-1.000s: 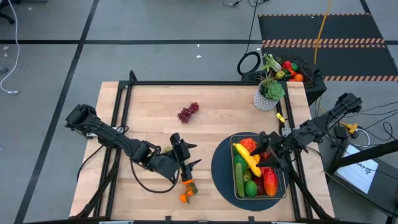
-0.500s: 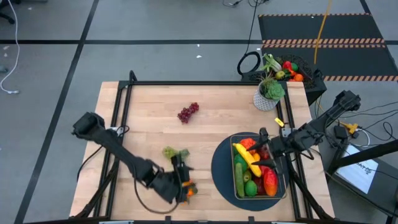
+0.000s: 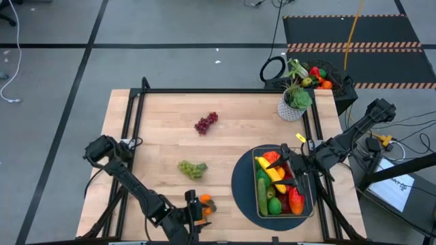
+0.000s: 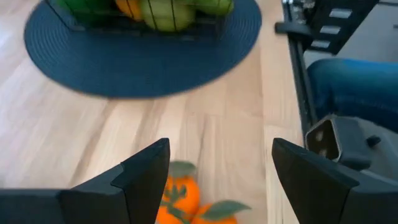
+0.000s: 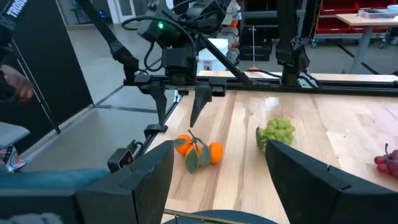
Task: Build produce basket
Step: Put the bunch of tangerines into the wire basket
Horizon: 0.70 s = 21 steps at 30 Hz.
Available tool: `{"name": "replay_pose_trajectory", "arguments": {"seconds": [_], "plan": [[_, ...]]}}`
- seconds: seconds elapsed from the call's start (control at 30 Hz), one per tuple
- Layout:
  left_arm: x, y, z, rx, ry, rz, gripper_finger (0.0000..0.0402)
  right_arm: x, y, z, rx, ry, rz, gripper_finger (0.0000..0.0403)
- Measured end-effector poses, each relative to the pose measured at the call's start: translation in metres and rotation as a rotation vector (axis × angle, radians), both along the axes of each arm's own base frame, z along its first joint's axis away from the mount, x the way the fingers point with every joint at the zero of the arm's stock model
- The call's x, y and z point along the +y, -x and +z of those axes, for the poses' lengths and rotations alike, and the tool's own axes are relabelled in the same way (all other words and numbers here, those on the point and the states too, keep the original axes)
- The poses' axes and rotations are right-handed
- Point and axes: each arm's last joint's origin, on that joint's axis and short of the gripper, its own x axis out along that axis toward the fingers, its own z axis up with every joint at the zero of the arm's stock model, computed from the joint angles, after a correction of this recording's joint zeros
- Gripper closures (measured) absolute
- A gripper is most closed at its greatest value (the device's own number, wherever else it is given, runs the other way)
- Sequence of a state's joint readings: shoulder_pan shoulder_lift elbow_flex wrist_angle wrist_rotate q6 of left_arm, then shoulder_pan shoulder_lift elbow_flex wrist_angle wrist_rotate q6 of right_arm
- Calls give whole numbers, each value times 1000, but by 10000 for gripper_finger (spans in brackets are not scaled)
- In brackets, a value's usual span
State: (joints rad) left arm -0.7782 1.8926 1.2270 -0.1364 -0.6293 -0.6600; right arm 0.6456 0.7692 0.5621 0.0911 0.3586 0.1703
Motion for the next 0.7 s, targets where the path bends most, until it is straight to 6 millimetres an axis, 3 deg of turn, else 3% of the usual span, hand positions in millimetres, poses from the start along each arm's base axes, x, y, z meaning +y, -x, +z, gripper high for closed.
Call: {"name": "replay_pose_trajectory", "arguments": {"seconds": [0.23, 0.7], "plan": [[-2, 2, -20, 56, -24, 27, 149, 1, 0, 1, -9, -12, 20, 156], [4, 2, -25, 84, -85, 62, 328, 2, 1, 2, -9, -13, 34, 156]]}}
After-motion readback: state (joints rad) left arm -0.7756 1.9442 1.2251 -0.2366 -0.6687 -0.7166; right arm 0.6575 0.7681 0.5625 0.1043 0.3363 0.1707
